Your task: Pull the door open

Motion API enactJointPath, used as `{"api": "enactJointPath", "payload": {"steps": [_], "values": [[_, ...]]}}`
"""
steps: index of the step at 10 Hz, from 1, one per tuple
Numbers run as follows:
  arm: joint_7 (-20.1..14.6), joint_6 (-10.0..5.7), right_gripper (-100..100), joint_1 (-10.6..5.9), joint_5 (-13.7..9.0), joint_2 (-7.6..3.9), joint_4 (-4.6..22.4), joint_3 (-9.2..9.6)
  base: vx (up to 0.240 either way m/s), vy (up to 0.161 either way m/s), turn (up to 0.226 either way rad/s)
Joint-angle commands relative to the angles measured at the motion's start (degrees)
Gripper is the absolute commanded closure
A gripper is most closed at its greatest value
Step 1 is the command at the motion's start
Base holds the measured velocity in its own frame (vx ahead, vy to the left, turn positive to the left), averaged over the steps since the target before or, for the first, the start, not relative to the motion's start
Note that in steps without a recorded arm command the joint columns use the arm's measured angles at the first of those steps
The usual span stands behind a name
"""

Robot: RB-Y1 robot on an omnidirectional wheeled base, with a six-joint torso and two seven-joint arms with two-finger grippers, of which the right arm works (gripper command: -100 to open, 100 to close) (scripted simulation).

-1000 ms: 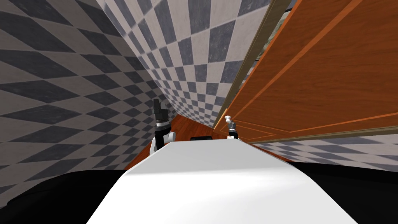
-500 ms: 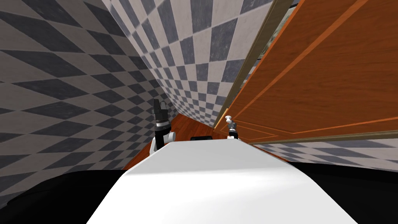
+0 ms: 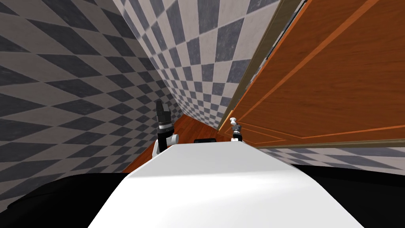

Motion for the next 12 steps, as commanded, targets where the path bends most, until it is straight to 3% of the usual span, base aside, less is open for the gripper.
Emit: {"api": "enactJointPath", "payload": {"steps": [1, 4, 10, 12], "values": [[-2.86, -1.34, 100, -1.34, -0.74, 0.01, 0.76, 0.15, -0.054, -0.009, 0.071], [-7.31, -1.04, 100, -1.56, -2.18, 0.05, 0.89, 0.17, -0.069, -0.009, 0.095], [-9.92, -0.89, 100, -1.66, -2.91, 0.07, 0.95, 0.18, -0.025, -0.005, 0.03], [-13.71, -0.6, 100, -1.87, -4.29, 0.11, 1.07, 0.19, -0.058, -0.013, 0.119]]}}
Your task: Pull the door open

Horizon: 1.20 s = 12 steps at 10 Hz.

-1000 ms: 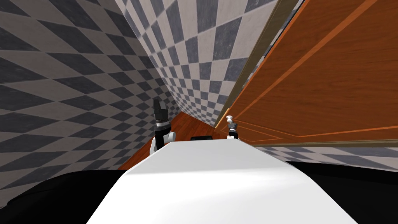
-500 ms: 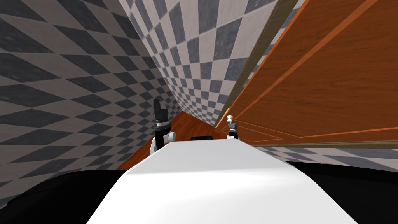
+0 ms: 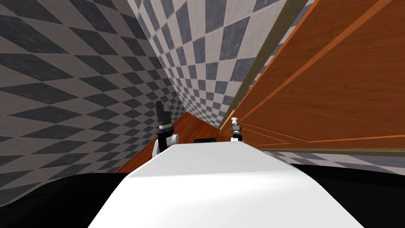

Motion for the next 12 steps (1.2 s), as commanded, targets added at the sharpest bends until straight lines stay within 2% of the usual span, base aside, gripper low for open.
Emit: {"api": "enactJointPath", "payload": {"steps": [1, 2, 3, 6, 7, 8, 9, 12], "values": [[-1.96, -0.96, 100, -0.86, -0.29, 0.04, -0.59, 0.14, -0.05, -0.008, 0.045], [-3.9, -0.83, 100, -0.96, -0.94, 0.06, -0.54, 0.15, -0.049, 0.001, 0.077], [-4.35, 0.53, -100, 0.0, -1.44, 1.35, -1.07, 0.22, -0.085, 0.0, 0.025], [-7.62, 0.82, -100, -0.54, -2.74, 2.83, -1.9, 0.41, -0.118, -0.019, -0.024], [-7.62, 0.82, -100, -0.54, -2.74, 2.83, -1.9, 0.41, -0.089, 0.005, 0.046], [-10.34, 1.07, -100, -0.99, -3.83, 4.06, -2.59, 0.57, -0.096, 0.011, 0.062], [-10.34, 1.07, -100, -0.99, -3.83, 4.06, -2.59, 0.57, -0.071, 0.016, 0.048], [-14.87, 1.48, -100, -1.74, -5.64, 6.11, -3.73, 0.83, -0.075, 0.01, 0.019]]}}
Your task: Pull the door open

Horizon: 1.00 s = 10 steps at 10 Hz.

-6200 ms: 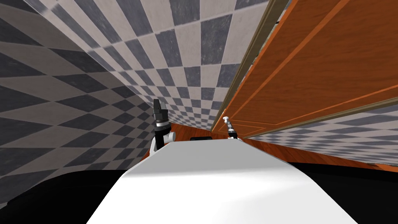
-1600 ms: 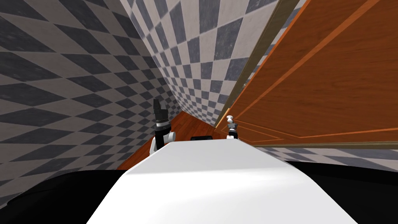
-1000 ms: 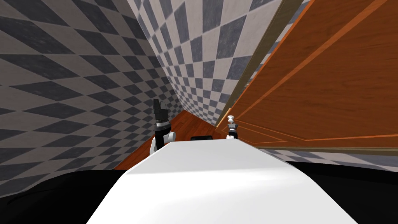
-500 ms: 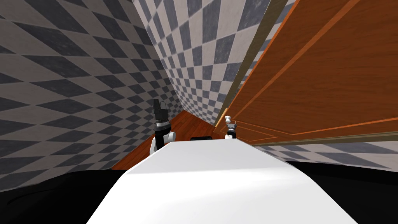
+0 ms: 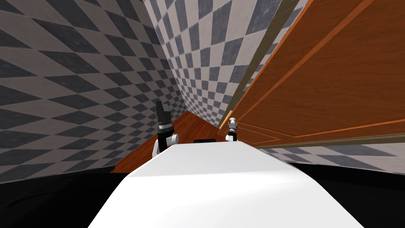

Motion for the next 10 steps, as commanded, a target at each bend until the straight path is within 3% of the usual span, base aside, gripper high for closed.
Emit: {"api": "enactJointPath", "payload": {"steps": [1, 9, 10], "values": [[-2.71, 0.57, -100, 0.08, -1.0, 1.11, -1.41, 0.15, -0.11, -0.006, 0.023], [-12.64, 1.46, -100, -1.57, -4.96, 5.65, -3.92, 0.73, -0.1, -0.005, 0.015], [-11.73, 1.59, -100, -1.18, -4.66, 5.37, -4.19, 0.7, -0.05, 0.0, 0.001]]}}
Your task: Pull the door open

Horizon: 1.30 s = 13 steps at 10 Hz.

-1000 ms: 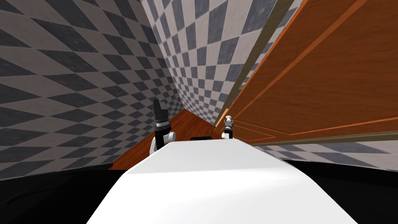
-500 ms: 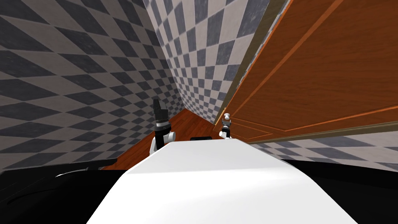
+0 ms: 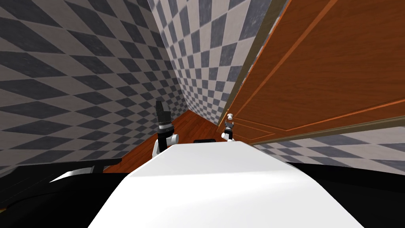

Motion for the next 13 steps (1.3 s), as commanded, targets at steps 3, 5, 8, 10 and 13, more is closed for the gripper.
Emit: {"api": "enactJointPath", "payload": {"steps": [3, 5, 8, 10, 13], "values": [[-2.12, 0.05, -100, 0.93, -0.32, -2.2, 0.3, -0.27, 0.1, -0.006, 0.059], [-4.45, 0.1, -100, 1.94, -0.67, -4.54, 0.62, -0.58, 0.117, -0.003, 0.078], [-5.25, 0.31, -100, 2.7, -0.86, -5.48, 0.3, -0.77, 0.116, -0.027, 0.055], [-5.25, 0.31, 100, 2.7, -0.86, -5.48, 0.3, -0.77, -0.015, -0.005, -0.02], [-5.25, 0.31, 100, 2.7, -0.86, -5.48, 0.3, -0.77, -0.012, 0.002, 0.006]]}}
